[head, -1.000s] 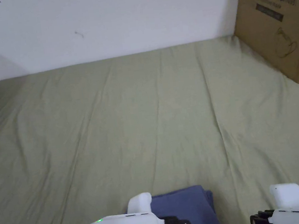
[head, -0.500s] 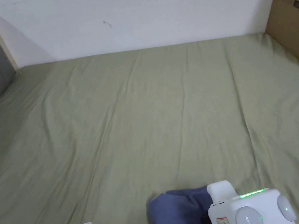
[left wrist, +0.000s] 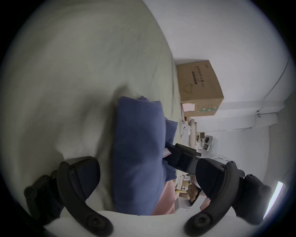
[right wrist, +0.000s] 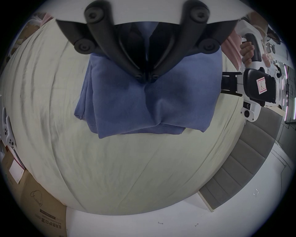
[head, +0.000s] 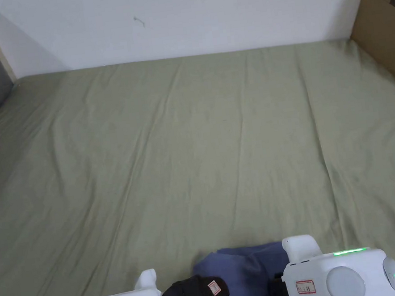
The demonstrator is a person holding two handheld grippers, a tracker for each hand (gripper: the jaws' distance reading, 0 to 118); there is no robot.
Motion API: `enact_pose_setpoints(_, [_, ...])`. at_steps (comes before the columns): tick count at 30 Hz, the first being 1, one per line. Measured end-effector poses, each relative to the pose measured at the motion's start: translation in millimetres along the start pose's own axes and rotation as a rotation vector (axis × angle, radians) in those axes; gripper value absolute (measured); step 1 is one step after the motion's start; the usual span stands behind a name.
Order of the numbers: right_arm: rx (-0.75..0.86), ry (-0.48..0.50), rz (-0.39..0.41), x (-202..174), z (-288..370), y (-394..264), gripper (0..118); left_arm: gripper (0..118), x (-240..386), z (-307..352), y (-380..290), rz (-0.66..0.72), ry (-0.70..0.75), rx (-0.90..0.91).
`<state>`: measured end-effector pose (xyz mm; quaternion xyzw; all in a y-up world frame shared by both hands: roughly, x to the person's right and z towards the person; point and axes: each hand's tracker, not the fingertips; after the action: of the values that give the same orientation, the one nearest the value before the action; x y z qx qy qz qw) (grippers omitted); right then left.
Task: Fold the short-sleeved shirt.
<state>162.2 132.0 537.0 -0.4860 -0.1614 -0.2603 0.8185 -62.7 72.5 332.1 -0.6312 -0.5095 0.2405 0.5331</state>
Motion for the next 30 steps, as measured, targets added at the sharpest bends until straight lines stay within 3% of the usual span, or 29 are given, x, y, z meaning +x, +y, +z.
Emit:
enact_pose_setpoints(3, [0.001, 0.001, -0.006, -1, 1, 0, 4, 115, -5, -19, 3, -0.021, -0.033, -0.042])
enact_pose_setpoints(4, [0.001, 0.001, -0.008, -1, 1, 0, 4, 104, -1, -18, 3, -0.023, -0.037, -0.046])
enact_pose_setpoints(5, [-0.001, -0.001, -0.009, -1, 2, 0, 4, 83, -1, -21, 3, -0.041, -0.036, -0.053])
enact_pose_setpoints(6, [-0.004, -0.009, -0.008, -3, 3, 1, 4, 34, -3, -23, 3, -0.065, 0.046, -0.054])
enact_pose_setpoints(8, [-0.011, -0.022, 0.006, -6, 4, 2, 4, 31, -8, -25, 1, -0.092, 0.120, -0.080])
enact_pose_setpoints(9, [-0.013, -0.030, 0.012, -8, 5, 3, 4, 31, -13, -21, 1, -0.041, 0.005, -0.067])
enact_pose_setpoints(10, [-0.013, -0.033, 0.015, -10, 7, 3, 4, 31, -13, -16, 3, -0.028, -0.008, -0.073])
enact_pose_setpoints(13, [0.006, -0.026, 0.015, -16, 17, 4, 4, 31, -2, -10, 7, -0.147, 0.081, -0.085])
enact_pose_setpoints(19, [0.029, -0.024, 0.011, -20, 26, 9, 4, 31, 8, 35, 28, -0.233, 0.196, -0.093])
enact_pose_setpoints(21, [0.037, -0.023, 0.010, -21, 29, 10, 4, 31, 12, 68, 44, -0.291, 0.283, -0.072])
enact_pose_setpoints(30, [0.017, -0.059, -0.018, -15, 23, 6, 4, 31, -6, 212, 121, -0.370, 0.968, 0.019])
